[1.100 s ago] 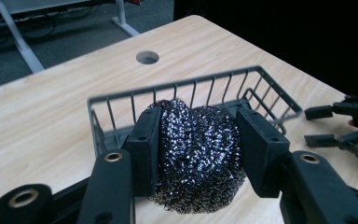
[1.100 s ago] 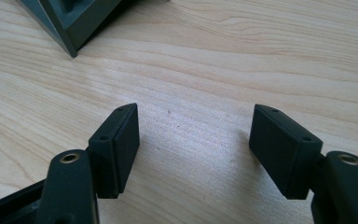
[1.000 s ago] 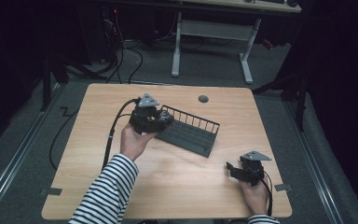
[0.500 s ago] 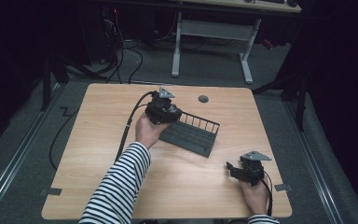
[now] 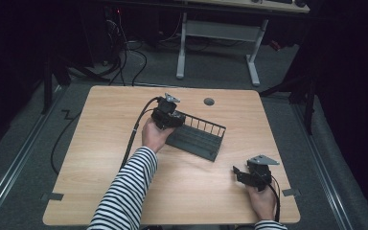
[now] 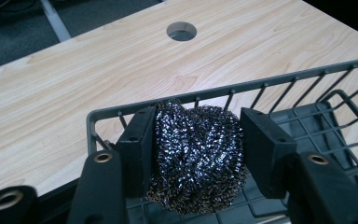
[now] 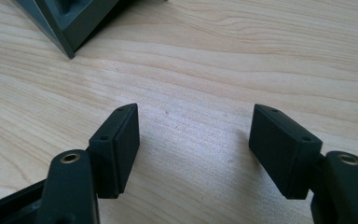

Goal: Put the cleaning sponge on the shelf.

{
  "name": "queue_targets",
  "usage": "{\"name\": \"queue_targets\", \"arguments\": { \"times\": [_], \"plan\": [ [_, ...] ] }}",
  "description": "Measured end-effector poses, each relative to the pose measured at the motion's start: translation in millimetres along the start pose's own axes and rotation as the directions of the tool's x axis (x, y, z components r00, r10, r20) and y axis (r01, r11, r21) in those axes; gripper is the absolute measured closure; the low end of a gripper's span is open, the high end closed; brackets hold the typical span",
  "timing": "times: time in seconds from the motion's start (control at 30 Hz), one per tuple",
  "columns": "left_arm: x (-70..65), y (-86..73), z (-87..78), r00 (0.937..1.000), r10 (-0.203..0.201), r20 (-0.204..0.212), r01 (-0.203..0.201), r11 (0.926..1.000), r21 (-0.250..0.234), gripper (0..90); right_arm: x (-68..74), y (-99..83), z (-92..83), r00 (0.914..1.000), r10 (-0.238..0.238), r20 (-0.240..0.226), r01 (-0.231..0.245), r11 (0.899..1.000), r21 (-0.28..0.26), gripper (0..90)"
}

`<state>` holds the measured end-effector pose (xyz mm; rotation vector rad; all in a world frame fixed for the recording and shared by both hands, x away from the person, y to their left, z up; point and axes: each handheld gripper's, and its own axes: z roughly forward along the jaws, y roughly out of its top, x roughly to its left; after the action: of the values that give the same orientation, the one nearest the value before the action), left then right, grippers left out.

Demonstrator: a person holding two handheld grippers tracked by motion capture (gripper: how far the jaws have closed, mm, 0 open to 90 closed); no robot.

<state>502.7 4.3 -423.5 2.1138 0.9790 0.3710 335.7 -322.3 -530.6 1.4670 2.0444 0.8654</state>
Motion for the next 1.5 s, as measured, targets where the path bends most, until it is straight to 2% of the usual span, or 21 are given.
{"name": "queue_targets", "arguments": {
  "times": [0.07,0.17,0.33,0.53,0.73,0.97,1.17,1.5],
  "plan": [
    [-0.5,-1.0,3.0,0.9999,0.010,-0.006,-0.010,0.9998,0.017,44.1,0.0,0.0,0.0,1.0000,0.001,0.001,-0.001,1.000,0.000,33.6],
    [-1.2,-0.2,0.9,1.0000,0.006,-0.006,-0.006,1.0000,0.002,34.0,0.0,0.0,0.0,1.0000,0.002,0.001,-0.002,1.000,0.000,33.6],
    [0.9,1.3,-10.0,1.0000,0.002,0.005,-0.002,0.9998,-0.020,29.8,0.0,0.0,0.0,1.0000,0.003,0.001,-0.003,1.000,0.000,33.6],
    [4.5,0.2,-31.4,1.0000,0.004,-0.002,-0.004,0.9980,-0.063,29.4,0.0,0.0,0.0,1.0000,0.003,0.000,-0.003,1.000,0.000,33.6],
    [13.9,-6.9,-57.7,1.0000,-0.005,-0.008,0.004,0.9954,-0.096,29.3,0.0,0.0,0.0,1.0000,0.003,0.001,-0.003,1.000,0.000,33.5],
    [18.7,-15.5,-77.3,0.9997,0.011,-0.023,-0.014,0.9953,-0.096,28.0,0.2,0.0,0.0,1.0000,0.001,0.002,-0.001,1.000,0.000,33.5],
    [25.5,-27.0,-99.1,0.9998,-0.009,-0.018,0.007,0.9927,-0.120,26.5,0.3,0.0,-0.1,1.0000,0.002,0.002,-0.002,1.000,0.001,33.5],
    [28.9,-36.6,-123.8,0.9998,-0.010,-0.015,0.008,0.9900,-0.141,24.9,0.3,0.0,-0.1,1.0000,0.002,0.002,-0.002,1.000,0.001,33.4]
  ]
}}
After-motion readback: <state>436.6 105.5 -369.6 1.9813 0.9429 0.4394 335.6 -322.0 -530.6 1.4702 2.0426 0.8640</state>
